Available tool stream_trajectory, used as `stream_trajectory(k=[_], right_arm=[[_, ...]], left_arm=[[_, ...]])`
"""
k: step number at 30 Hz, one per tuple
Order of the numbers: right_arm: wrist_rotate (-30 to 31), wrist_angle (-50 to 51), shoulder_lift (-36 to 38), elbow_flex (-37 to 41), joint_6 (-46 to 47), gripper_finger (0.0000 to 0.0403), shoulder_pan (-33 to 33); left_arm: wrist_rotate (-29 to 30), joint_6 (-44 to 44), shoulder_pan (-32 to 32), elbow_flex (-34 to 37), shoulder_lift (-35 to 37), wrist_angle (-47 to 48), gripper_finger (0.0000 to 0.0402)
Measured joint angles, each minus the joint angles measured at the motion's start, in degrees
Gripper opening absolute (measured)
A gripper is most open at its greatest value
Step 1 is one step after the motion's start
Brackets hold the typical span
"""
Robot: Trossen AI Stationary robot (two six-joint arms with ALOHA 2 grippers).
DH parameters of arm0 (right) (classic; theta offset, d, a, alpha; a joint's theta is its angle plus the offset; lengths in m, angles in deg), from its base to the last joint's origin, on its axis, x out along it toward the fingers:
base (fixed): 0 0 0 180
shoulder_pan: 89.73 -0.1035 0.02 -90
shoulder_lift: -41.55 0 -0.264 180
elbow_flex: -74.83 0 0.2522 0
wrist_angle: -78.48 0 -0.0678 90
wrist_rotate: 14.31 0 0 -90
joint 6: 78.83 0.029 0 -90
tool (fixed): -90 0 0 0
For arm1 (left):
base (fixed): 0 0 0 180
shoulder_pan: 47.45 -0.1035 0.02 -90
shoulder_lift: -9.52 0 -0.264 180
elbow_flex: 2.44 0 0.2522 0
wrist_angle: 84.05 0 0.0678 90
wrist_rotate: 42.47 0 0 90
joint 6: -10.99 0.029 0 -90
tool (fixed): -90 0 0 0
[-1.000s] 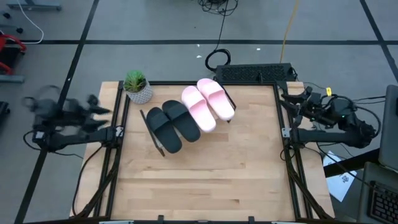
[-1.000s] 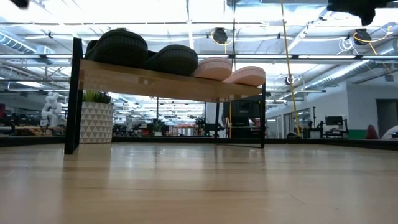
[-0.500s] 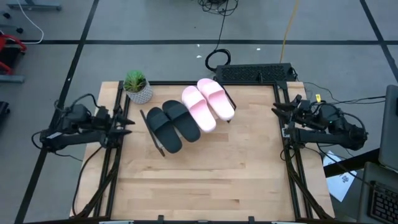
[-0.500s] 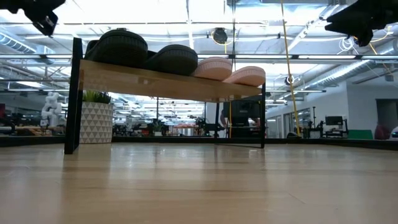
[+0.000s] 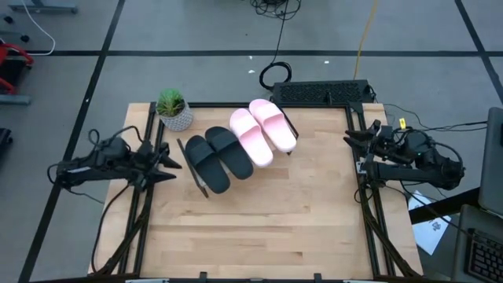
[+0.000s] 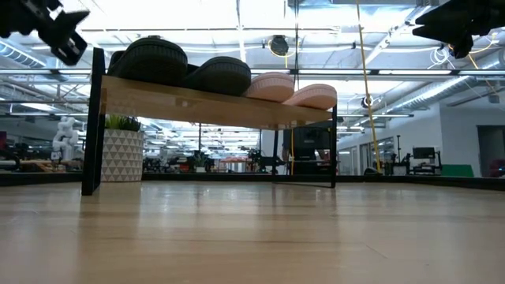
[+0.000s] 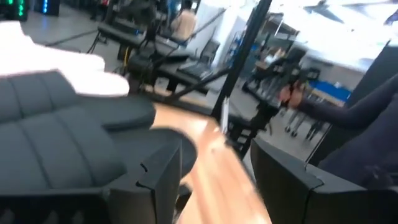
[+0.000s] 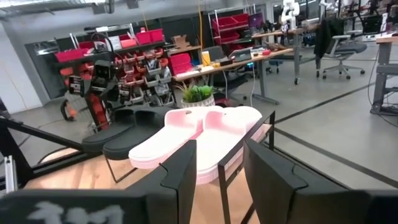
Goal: Pick and place slides into the shelf
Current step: Return to Home Position
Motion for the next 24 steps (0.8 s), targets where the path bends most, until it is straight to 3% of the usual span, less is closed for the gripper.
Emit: stream_trajectory(k=[7,15,19,24], right_arm=[[1.7,0.1,0.0,0.0,-0.1,0.0121,0.0],[1.7,0.4,0.0,0.0,0.8,0.0121,0.0],[1.8,0.3,0.0,0.0,0.8,0.0121,0.0],[1.9,0.6,0.0,0.0,0.8,0.0121,0.0]], left_arm=[[3.1,1.5,2.2,-2.7,0.0,8.8,0.0191],[5.9,4.9,2.8,-13.3,0.0,22.0,0.0191],[6.5,7.4,2.8,-12.5,0.0,21.7,0.0191],[4.5,2.4,2.8,-9.1,0.0,21.3,0.0191]])
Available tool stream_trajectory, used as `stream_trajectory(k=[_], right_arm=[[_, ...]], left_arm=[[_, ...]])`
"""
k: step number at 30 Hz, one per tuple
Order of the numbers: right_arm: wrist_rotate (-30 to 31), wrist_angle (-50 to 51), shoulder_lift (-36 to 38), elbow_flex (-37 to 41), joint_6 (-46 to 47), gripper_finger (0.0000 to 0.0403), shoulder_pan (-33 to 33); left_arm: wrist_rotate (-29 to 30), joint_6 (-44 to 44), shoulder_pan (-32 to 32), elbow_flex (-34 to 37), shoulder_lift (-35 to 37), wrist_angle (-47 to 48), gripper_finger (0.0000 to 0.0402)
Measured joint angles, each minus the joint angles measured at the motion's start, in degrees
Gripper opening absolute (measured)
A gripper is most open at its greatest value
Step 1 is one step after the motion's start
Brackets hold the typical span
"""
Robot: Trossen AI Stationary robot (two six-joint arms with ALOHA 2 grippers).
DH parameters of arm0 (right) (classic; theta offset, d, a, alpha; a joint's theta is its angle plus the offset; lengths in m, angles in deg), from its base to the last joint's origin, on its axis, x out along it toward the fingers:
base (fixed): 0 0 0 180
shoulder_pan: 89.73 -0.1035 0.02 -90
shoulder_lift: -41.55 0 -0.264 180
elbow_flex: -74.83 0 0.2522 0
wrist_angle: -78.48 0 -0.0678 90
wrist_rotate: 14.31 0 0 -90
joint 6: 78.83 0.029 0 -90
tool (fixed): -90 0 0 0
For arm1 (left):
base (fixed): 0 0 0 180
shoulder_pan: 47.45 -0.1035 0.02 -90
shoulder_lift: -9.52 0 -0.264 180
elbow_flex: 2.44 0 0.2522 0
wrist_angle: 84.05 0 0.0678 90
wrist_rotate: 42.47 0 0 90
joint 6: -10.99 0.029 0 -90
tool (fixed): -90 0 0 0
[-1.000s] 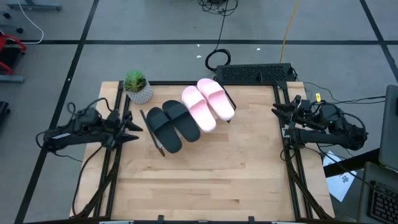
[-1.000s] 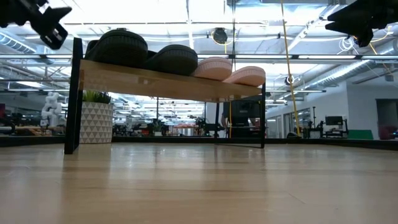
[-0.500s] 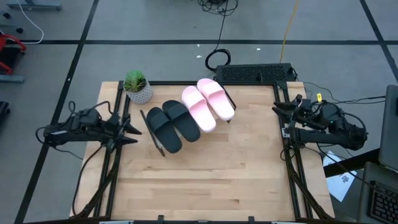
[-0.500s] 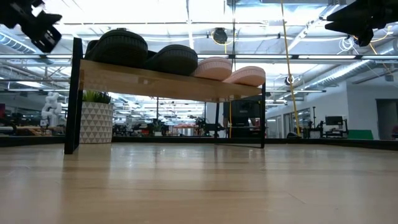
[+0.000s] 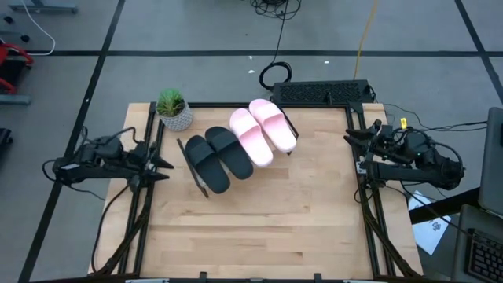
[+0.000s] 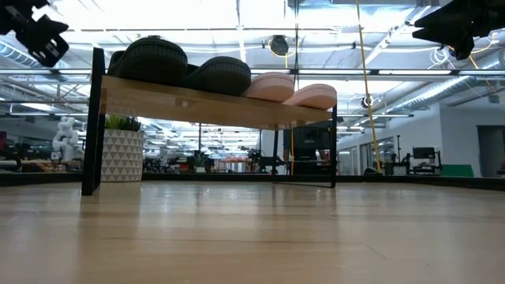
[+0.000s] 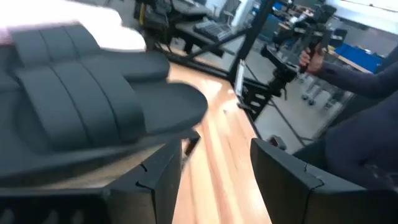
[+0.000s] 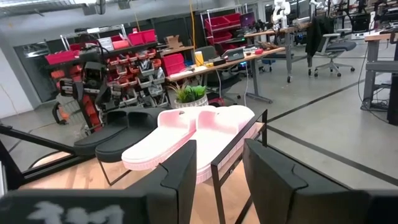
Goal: Pick and place slides into the shelf
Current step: Return to Home Position
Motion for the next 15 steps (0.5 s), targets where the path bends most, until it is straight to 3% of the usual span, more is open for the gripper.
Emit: stream_trajectory(k=[10,15], right_arm=[[0.0,0.0,0.0,0.0,0.9,0.0121,0.0],[0.0,0.0,0.0,0.0,1.1,0.0121,0.0]], left_arm=[[-7.6,-5.2,0.3,10.4,0.0,-11.8,0.0191],[-9.9,-6.6,4.7,14.5,0.0,-20.2,0.0191]])
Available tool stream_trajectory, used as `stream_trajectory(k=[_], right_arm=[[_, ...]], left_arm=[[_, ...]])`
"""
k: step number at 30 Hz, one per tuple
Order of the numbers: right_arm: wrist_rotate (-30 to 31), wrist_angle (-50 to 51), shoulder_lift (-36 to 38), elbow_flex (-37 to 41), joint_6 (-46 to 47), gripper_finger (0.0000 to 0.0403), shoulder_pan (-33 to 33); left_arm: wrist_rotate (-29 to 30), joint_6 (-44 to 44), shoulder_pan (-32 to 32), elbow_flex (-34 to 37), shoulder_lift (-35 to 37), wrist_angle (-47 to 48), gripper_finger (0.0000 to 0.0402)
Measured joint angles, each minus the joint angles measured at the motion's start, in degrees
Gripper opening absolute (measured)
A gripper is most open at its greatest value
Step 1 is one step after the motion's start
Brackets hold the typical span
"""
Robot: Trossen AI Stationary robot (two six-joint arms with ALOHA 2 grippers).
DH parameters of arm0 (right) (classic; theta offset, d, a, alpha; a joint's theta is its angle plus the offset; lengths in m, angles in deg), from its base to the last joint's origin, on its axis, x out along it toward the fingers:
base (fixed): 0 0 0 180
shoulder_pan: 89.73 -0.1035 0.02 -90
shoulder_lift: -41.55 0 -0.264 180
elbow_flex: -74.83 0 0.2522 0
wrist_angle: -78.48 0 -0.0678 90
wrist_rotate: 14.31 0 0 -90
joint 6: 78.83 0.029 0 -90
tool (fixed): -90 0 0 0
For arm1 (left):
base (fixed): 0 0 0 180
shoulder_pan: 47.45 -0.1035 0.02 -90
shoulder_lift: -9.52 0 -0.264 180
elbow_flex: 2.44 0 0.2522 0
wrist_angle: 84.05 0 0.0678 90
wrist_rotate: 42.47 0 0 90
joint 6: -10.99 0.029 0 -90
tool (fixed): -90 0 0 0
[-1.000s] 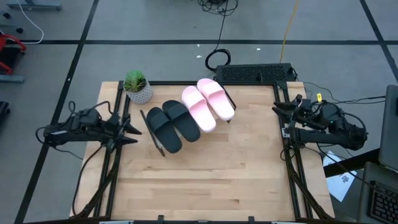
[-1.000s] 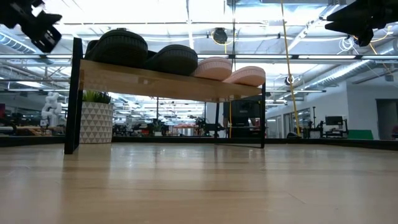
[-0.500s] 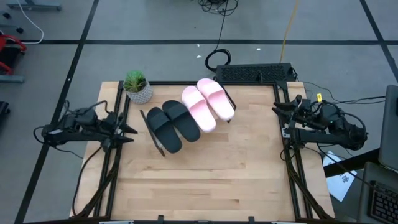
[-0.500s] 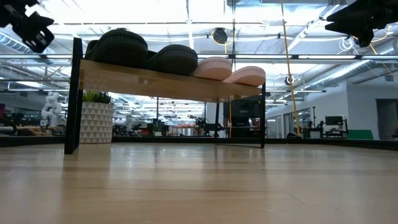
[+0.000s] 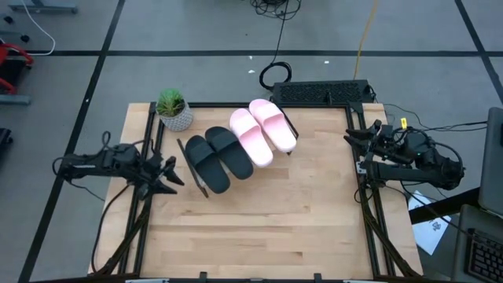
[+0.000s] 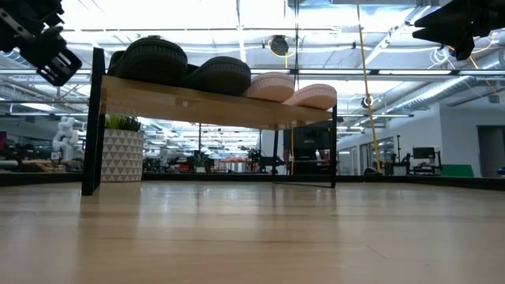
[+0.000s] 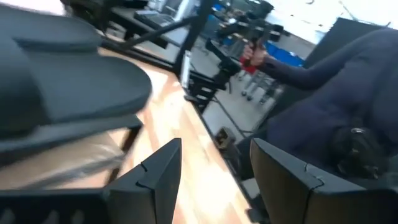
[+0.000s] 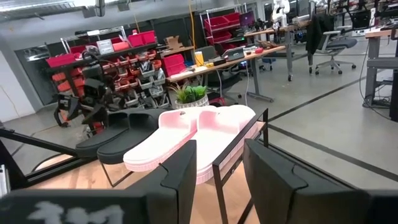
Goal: Pick and place slides into the shelf
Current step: Return to Home Position
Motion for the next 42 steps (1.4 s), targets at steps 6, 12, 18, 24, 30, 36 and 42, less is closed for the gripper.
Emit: stream_trajectory(k=[6,12,18,24,30,36,42], right_arm=[[0.0,0.2,0.0,0.0,0.4,0.0121,0.0],[-0.1,0.3,0.0,0.0,0.4,0.0121,0.0],[-0.3,1.4,0.0,0.0,0.4,0.0121,0.0],[-0.3,4.3,0.0,0.0,0.5,0.0121,0.0],[-0.4,4.8,0.0,0.0,-1.2,0.0121,0.0],[-4.1,2.0,0.0,2.6,-0.3,0.0121,0.0],[-6.6,-5.7,0.0,13.0,3.2,0.0121,0.0]], left_arm=[[8.2,-1.0,10.8,4.8,0.0,-6.6,0.0191],[21.2,-2.0,24.0,7.6,0.0,-9.3,0.0191],[34.6,1.4,36.1,7.5,0.0,-9.1,0.0191],[47.6,2.6,44.8,7.5,0.0,-7.8,0.0191],[52.3,4.0,48.6,7.5,0.0,-7.1,0.0191],[56.4,2.5,50.3,7.5,0.0,-4.6,0.0191],[57.1,1.5,51.5,7.5,0.0,-4.7,0.0191]])
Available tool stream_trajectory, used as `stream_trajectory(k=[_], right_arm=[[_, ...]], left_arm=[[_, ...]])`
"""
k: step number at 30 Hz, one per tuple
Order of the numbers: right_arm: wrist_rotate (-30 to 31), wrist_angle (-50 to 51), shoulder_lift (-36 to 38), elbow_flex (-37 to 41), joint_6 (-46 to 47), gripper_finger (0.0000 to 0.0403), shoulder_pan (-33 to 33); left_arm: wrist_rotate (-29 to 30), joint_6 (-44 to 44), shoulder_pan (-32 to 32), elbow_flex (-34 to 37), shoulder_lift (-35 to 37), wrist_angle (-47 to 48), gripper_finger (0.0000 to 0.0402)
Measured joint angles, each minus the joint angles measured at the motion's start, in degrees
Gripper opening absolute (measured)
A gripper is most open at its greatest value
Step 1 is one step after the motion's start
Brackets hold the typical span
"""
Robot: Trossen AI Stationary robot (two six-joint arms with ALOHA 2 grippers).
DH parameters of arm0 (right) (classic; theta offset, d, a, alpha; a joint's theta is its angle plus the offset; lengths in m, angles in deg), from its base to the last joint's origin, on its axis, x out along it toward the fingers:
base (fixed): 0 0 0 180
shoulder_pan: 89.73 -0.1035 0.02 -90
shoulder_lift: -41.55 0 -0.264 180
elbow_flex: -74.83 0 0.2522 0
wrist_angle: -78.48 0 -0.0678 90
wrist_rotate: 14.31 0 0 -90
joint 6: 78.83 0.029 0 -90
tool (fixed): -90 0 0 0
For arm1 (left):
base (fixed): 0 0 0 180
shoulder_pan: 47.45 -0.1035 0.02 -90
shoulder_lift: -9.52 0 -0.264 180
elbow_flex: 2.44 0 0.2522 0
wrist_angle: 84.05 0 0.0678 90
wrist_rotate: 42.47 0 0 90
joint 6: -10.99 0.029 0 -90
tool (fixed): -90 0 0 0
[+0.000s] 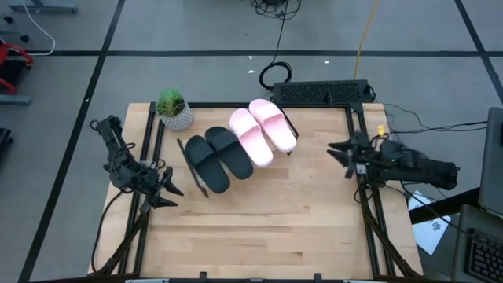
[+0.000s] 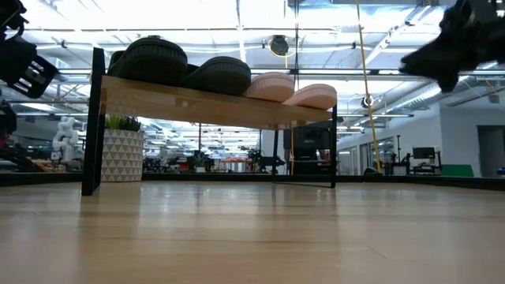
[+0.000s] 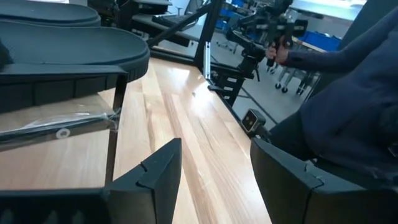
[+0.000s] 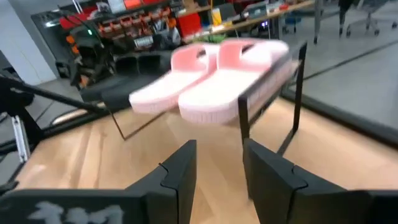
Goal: Pick and place slides into the shelf
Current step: Return to Home Position
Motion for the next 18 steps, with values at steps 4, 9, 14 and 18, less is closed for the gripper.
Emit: stream_trajectory(k=[4,9,14,18], right_arm=[[-1.4,-2.9,0.0,3.9,2.7,0.0121,0.0],[-5.7,-8.3,0.0,7.2,4.3,0.0121,0.0],[-7.5,-9.5,0.0,9.3,7.1,0.0121,0.0],[-10.1,-9.8,0.0,10.7,8.4,0.0121,-0.1]], left_arm=[[1.0,-0.3,1.0,0.0,0.0,-0.1,0.0191],[2.5,-0.3,2.3,0.0,0.0,-0.1,0.0191],[4.2,-0.1,3.8,0.0,0.0,0.6,0.0191],[6.0,-0.6,4.6,0.0,0.0,1.7,0.0191]])
